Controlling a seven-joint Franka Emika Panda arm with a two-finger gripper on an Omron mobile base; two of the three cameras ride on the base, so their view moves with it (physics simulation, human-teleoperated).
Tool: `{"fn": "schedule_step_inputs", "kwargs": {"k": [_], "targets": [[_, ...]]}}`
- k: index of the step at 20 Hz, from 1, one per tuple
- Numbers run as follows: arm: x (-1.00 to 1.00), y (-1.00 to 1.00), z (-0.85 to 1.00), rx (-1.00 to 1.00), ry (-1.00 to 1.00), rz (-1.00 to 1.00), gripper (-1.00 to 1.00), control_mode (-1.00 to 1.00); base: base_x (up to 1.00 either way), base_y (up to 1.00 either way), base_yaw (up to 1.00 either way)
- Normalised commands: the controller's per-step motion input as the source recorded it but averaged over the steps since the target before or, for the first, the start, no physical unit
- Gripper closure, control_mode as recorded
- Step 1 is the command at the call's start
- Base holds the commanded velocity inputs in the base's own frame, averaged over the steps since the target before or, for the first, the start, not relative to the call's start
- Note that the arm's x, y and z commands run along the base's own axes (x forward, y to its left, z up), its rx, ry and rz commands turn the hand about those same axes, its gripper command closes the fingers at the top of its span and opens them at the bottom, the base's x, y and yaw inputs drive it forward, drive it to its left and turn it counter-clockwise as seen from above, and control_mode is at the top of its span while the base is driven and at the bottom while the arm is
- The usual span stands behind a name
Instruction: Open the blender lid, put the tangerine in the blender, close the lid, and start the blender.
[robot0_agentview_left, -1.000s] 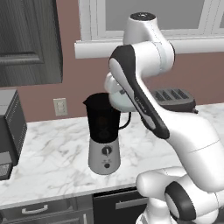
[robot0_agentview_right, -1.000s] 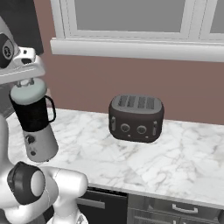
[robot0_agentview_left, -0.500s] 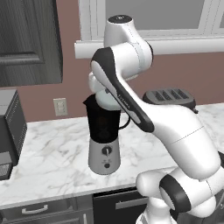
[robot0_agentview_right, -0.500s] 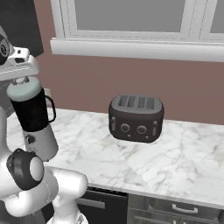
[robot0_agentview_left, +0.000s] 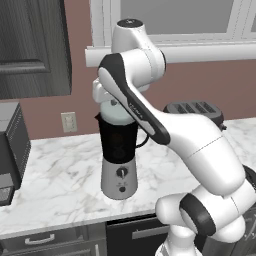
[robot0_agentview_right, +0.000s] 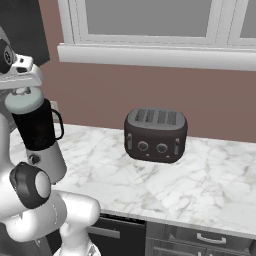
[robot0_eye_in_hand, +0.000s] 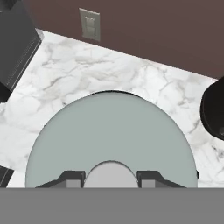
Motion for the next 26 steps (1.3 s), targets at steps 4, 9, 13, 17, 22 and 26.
{"fn": "schedule_step_inputs", "kwargs": {"k": [4,9,13,17,22,26], "targets": [[0.02,0.01,-0.06,0.06,0.00,0.00,1.00,-1.00,0.00,0.00,0.00],[0.00,0.00,-0.06,0.03,0.00,0.00,1.00,-1.00,0.00,0.00,0.00],[0.04,0.00,-0.02,0.00,0.00,0.00,1.00,-1.00,0.00,0.00,0.00],[0.46,0.00,0.00,0.00,0.00,0.00,1.00,-1.00,0.00,0.00,0.00],[0.39,0.00,0.00,0.00,0.00,0.00,1.00,-1.00,0.00,0.00,0.00],[0.22,-0.03,-0.03,0.00,-0.01,0.00,1.00,-1.00,0.00,0.00,0.00]]}}
